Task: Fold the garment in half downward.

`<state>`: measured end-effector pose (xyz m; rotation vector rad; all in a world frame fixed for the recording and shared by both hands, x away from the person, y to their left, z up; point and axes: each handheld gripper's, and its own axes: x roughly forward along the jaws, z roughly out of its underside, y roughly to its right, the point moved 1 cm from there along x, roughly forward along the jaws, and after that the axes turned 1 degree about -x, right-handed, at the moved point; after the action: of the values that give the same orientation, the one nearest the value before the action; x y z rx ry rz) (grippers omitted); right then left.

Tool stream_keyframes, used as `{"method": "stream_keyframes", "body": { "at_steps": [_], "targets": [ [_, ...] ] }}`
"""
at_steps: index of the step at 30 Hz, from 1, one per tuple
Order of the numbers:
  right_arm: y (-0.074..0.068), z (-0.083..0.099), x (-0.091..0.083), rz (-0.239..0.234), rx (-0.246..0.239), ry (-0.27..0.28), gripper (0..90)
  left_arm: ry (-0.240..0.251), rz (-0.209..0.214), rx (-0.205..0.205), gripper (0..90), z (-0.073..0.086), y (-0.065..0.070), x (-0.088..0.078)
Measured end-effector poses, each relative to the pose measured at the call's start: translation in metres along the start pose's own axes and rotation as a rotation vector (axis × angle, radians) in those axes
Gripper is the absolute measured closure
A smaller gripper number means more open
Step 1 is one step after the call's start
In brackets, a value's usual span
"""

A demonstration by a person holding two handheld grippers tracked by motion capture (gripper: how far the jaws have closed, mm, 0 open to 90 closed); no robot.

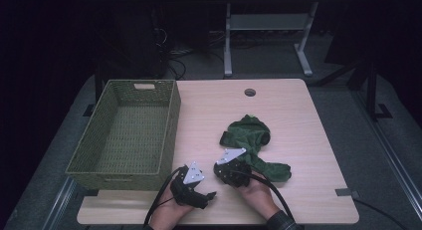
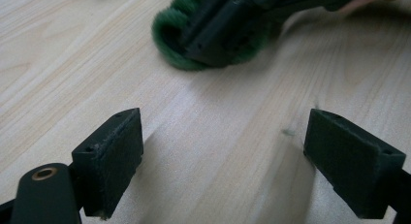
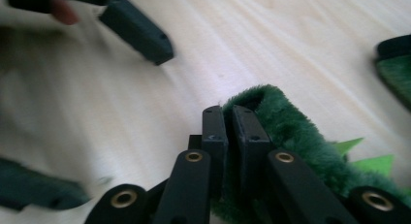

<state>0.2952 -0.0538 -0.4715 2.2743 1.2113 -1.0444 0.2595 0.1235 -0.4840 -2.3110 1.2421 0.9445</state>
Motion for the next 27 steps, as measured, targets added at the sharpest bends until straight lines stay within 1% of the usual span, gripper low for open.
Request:
{"method": "stream_keyframes", "body": {
  "at_steps": [2, 3, 4, 7, 8, 10, 12, 14, 15, 17, 19, 22, 24, 27],
  "targets": [
    [-0.001, 0.001, -0.002, -0.026, 0.003, -0.002, 85.9, 0.001, 0.000, -0.001, 13.4, 0.000, 0.000, 0.000],
    [-0.002, 0.002, -0.003, -0.052, 0.012, 0.000, 85.9, 0.003, 0.002, -0.004, 13.4, 0.000, 0.000, 0.000],
    [-0.001, 0.003, -0.004, -0.063, 0.008, -0.001, 86.0, 0.003, 0.001, -0.004, 13.4, 0.000, 0.000, 0.000],
    [-0.005, 0.005, -0.012, -0.124, 0.029, 0.028, 86.2, 0.002, -0.002, 0.002, 13.4, 0.000, 0.000, 0.000],
    [-0.006, 0.004, -0.016, -0.142, 0.033, 0.045, 86.2, 0.000, -0.003, 0.006, 13.4, 0.000, 0.000, 0.000],
    [-0.007, 0.004, -0.023, -0.156, 0.043, 0.069, 86.1, 0.003, 0.000, -0.002, 13.4, 0.000, 0.000, 0.000],
    [-0.006, 0.003, -0.030, -0.170, 0.052, 0.094, 86.1, 0.003, 0.000, -0.001, 13.5, 0.000, 0.000, 0.000],
    [-0.002, 0.003, -0.038, -0.176, 0.062, 0.126, 86.1, 0.007, 0.003, -0.011, 13.4, 0.000, 0.001, 0.001],
    [-0.001, 0.002, -0.043, -0.176, 0.075, 0.138, 86.1, 0.008, 0.003, -0.011, 13.4, 0.000, 0.001, 0.001],
    [0.004, 0.003, -0.053, -0.168, 0.082, 0.164, 86.0, 0.007, 0.003, -0.011, 13.4, 0.000, 0.001, 0.000],
    [0.010, 0.004, -0.062, -0.171, 0.103, 0.188, 86.1, 0.007, 0.003, -0.012, 13.4, 0.000, 0.001, 0.000],
    [0.017, 0.007, -0.074, -0.152, 0.123, 0.210, 86.0, 0.008, 0.002, -0.012, 13.4, 0.000, 0.001, 0.001],
    [0.025, 0.009, -0.082, -0.129, 0.128, 0.225, 86.0, 0.008, 0.002, -0.011, 13.4, 0.000, 0.001, 0.001],
    [0.035, 0.016, -0.092, -0.094, 0.155, 0.237, 85.9, 0.007, 0.000, -0.008, 13.4, 0.000, 0.000, 0.000]
  ]
}}
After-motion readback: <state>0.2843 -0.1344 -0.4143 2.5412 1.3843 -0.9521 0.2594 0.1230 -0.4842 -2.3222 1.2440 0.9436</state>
